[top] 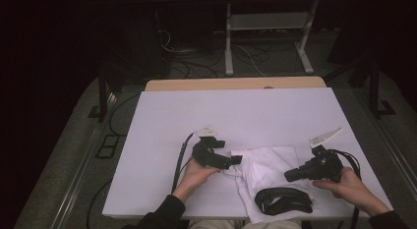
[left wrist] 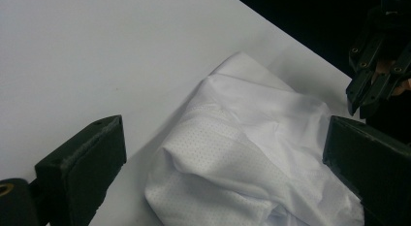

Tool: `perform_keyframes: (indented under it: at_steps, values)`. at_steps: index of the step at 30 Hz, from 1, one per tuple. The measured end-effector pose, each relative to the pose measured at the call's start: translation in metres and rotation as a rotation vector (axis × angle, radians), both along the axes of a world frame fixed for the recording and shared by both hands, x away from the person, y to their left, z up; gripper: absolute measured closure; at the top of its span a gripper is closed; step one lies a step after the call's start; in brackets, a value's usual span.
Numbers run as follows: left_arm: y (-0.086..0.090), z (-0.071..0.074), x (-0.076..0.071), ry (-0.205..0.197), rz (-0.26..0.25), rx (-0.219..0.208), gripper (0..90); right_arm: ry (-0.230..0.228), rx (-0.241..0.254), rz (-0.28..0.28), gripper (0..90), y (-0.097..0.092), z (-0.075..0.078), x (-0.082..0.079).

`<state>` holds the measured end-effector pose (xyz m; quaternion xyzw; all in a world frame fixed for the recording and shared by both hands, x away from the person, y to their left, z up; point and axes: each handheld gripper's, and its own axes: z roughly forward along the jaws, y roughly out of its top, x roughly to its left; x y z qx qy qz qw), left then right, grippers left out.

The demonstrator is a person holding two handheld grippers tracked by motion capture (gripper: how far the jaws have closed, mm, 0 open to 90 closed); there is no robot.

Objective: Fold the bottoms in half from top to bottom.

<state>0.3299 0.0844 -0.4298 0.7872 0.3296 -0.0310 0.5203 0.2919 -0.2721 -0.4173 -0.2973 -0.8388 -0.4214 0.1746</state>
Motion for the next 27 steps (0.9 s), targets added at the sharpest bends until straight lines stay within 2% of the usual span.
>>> perform_keyframes:
  at_steps: [13, 20, 27]
  values:
    - [-0.001, -0.001, 0.001, 0.009, 0.001, -0.002, 0.1, 0.014, -0.033, 0.061, 85.7, 0.026, -0.007, -0.006]
    - [-0.001, -0.001, 0.001, 0.012, 0.001, -0.004, 0.0, 0.028, -0.045, 0.120, 86.4, 0.035, -0.011, -0.013]
    - [-0.001, -0.002, 0.001, 0.016, 0.000, -0.002, 0.0, 0.043, -0.088, 0.182, 88.2, 0.042, -0.019, -0.021]
